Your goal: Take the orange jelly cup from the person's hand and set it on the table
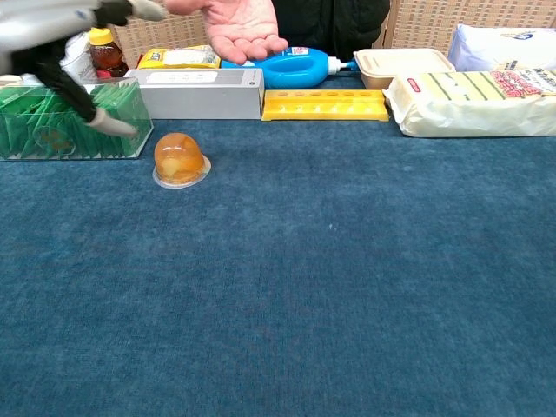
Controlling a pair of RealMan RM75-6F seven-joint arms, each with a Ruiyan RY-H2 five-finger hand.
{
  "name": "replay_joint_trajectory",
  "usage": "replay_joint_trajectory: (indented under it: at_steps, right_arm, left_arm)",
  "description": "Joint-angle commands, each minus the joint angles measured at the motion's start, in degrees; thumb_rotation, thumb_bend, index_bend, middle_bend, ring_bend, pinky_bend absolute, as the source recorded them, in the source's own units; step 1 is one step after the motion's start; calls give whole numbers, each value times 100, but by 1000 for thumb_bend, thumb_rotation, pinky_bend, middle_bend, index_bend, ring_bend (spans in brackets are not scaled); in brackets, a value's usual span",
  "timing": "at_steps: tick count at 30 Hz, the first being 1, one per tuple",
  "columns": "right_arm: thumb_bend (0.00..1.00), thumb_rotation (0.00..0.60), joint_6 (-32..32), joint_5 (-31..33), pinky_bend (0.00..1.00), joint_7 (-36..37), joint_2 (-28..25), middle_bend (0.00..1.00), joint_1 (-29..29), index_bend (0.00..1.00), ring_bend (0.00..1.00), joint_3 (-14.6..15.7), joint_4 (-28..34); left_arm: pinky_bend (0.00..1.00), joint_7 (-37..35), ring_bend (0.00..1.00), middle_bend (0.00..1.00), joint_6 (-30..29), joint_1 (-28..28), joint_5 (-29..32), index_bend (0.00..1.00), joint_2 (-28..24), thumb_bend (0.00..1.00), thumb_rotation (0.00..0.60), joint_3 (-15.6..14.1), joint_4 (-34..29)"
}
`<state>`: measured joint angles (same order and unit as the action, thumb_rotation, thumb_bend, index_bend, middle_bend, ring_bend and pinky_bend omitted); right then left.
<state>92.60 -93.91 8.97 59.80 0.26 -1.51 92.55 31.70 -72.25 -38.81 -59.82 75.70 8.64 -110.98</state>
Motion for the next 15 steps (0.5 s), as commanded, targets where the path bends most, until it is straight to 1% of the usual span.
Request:
replay_joint_trajectory:
  at_steps: [1,3,5,6,8,10,15]
  right_arm:
    - [77,600,56,-57,0,-24,-12,0,-26,0,17,22,28]
    - [77,600,95,-100,0,-46,-13,0,-42,0,17,37,44]
    - [77,600,122,-127,0,-59,-13,0,-53,0,17,45,54]
    - [77,600,143,-146,0,-71,-14,0,-60,0,17,49,64]
    - [77,600,168,-175,0,-85,-14,0,-70,0,17,59,73]
    - [77,600,186,-205,0,-114,-8,0,-76,0,17,68,82]
    - [77,600,235,-288,0,-198,-4,0,-94,0,17,94,121]
  left_arm:
    - [9,250,0,0,-853,824,-784,0,-931,53,600,-733,-862]
    - [9,-57,0,0,-1191,1252,-1279,0,-1259,52,600,-1094,-862]
    - [9,-480,0,0,-1415,1568,-1664,0,-1442,52,600,-1328,-687]
    - [9,-830,0,0,-1595,1808,-1869,0,-1546,52,600,-1478,-482]
    - [9,-1394,0,0,-1831,2135,-2133,0,-1644,53,600,-1646,-101]
    - [9,-1890,0,0,-2067,2445,-2209,0,-1679,52,600,-1742,283]
    - [9,-2957,0,0,-2550,3123,-2300,0,-1561,53,600,-1816,1213]
